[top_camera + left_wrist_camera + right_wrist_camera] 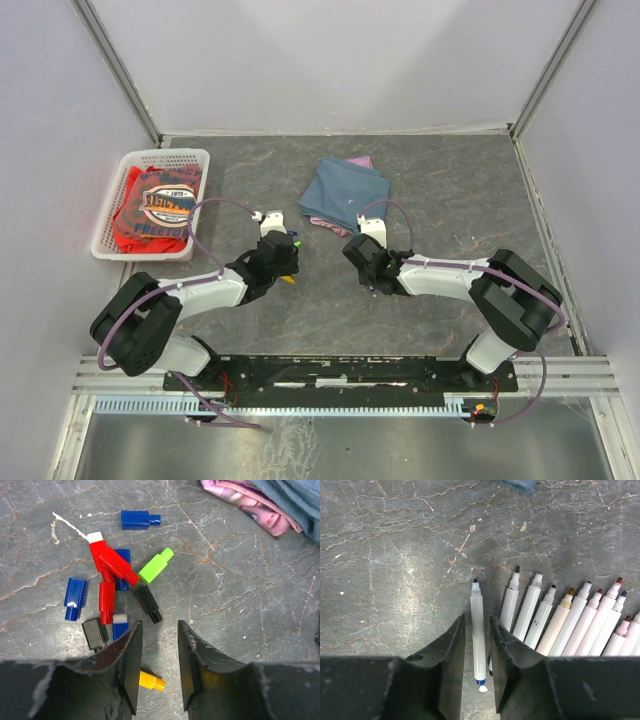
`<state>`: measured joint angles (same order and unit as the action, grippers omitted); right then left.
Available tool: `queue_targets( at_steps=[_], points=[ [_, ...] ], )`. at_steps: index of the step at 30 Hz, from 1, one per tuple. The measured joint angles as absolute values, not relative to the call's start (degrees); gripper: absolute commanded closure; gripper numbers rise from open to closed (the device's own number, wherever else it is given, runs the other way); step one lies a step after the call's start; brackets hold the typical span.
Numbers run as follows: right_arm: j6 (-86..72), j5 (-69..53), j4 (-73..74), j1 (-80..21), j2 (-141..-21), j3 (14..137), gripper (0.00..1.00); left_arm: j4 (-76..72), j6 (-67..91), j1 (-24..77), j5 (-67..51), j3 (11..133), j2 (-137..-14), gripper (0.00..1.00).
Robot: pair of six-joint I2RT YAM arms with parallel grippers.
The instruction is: Open the pen caps
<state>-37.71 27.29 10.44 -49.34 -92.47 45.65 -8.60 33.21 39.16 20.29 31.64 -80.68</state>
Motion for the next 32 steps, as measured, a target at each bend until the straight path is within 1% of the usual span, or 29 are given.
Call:
queue_targets(
  at_steps=[6,10,16,20,23,26,30,31,32],
  points=[
    [-37.6,27.5,11.2,-49.3,-91.9,45.6,0.62,-8.4,32.4,39.4,21.0,32.6,-80.7,0.58],
    [-37.0,27.5,11.8,-49.8,-88.7,45.6,0.61,-6.9,31.9,39.8,21.3,32.8,-78.4,0.56],
    [-35.5,27.5,11.7,-50.9,-80.9,45.6,0.56,-5.3,30.8,40.7,23.5,32.8,-67.7,0.49],
    [-35.3,27.7,11.5,-51.0,-75.2,43.9,0.52,-5.3,29.8,41.0,25.8,32.1,-59.2,0.48],
    [-35.3,28.6,12.0,-51.0,-71.5,42.5,0.47,-5.5,29.5,41.0,28.2,30.4,-53.8,0.48],
    [-35.4,30.1,12.8,-51.0,-68.6,41.6,0.43,-5.4,29.3,41.0,30.2,28.5,-50.6,0.47],
    [-35.8,32.8,13.9,-51.0,-65.2,40.0,0.44,-4.8,29.2,41.0,32.4,26.5,-47.7,0.46],
    [-35.8,33.5,14.1,-51.0,-64.3,39.4,0.42,-4.7,29.2,41.0,32.9,26.3,-47.2,0.46],
    [-35.9,34.1,14.4,-51.0,-63.4,38.8,0.38,-4.5,29.2,41.0,33.3,26.1,-46.7,0.46]
  ],
)
